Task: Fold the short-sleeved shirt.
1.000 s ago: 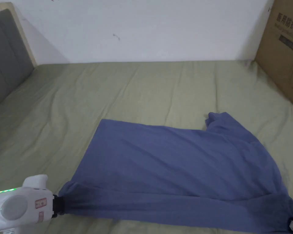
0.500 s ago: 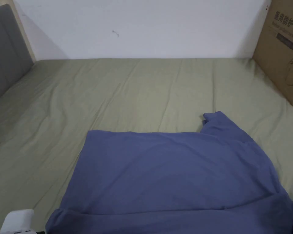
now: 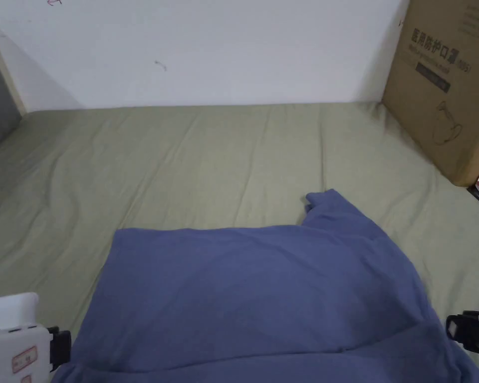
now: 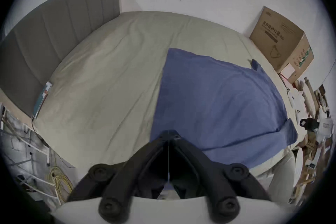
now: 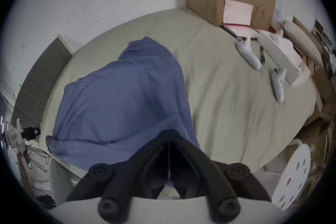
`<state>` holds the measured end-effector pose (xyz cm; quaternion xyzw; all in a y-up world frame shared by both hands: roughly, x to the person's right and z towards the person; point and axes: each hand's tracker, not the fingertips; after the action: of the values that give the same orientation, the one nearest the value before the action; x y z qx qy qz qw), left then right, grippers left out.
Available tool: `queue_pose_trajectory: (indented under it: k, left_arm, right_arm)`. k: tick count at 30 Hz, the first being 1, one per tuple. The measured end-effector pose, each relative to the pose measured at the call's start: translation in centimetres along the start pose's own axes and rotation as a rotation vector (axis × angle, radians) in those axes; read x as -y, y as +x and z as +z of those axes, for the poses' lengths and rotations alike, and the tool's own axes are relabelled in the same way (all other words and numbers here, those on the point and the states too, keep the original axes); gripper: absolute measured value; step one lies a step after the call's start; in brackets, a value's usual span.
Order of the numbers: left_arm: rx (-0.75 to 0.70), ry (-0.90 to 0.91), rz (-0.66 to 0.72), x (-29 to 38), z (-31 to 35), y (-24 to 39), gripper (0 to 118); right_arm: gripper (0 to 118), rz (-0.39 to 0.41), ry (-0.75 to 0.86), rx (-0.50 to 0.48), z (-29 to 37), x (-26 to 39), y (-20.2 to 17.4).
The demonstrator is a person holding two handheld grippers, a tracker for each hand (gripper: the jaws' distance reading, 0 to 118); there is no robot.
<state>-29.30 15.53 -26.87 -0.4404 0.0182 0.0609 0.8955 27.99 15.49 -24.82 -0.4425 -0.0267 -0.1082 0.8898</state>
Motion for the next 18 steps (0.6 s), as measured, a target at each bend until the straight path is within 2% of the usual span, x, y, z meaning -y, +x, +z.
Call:
queue_pose_trajectory:
  k: [2,5,10,11,12,13,14,17,18]
  left_arm:
    - [-0.030,-0.009,-0.062,0.0,-1.1,1.4,0]
    - [0.035,-0.041,-0.028,-0.8,-2.4,2.5,0]
    - [0.021,-0.049,-0.052,-3.5,-4.6,3.5,0]
    - [0.026,-0.053,-0.050,-4.3,-5.1,3.7,0]
    - [0.028,-0.053,-0.046,-4.9,-5.6,3.9,0]
    - [0.031,-0.055,-0.044,-5.5,-6.2,4.0,0]
    - [0.032,-0.058,-0.043,-5.9,-6.6,4.2,0]
    - [0.029,-0.073,-0.046,-7.1,-8.3,4.8,0]
    - [0.027,-0.082,-0.047,-7.4,-8.8,4.9,0]
  right_arm:
    - [0,-0.005,-0.028,-0.033,-1.5,-0.2,-0.8]
    - [0,-0.045,-0.062,-0.088,-3.8,-1.2,-1.2]
    - [0,-0.010,-0.019,-0.102,-7.6,-7.9,-1.4]
    - [9,-0.017,-0.012,-0.101,-8.7,-9.7,-1.2]
    - [34,-0.014,-0.022,-0.094,-10.3,-11.8,-1.1]
    - [69,-0.003,-0.033,-0.063,-12.3,-13.7,-0.9]
    - [98,0.007,-0.052,-0.038,-14.1,-15.4,-0.8]
    - [98,-0.008,-0.120,0.019,-19.6,-19.4,-0.1]
    - [98,-0.006,-0.143,0.008,-21.2,-20.3,0.1]
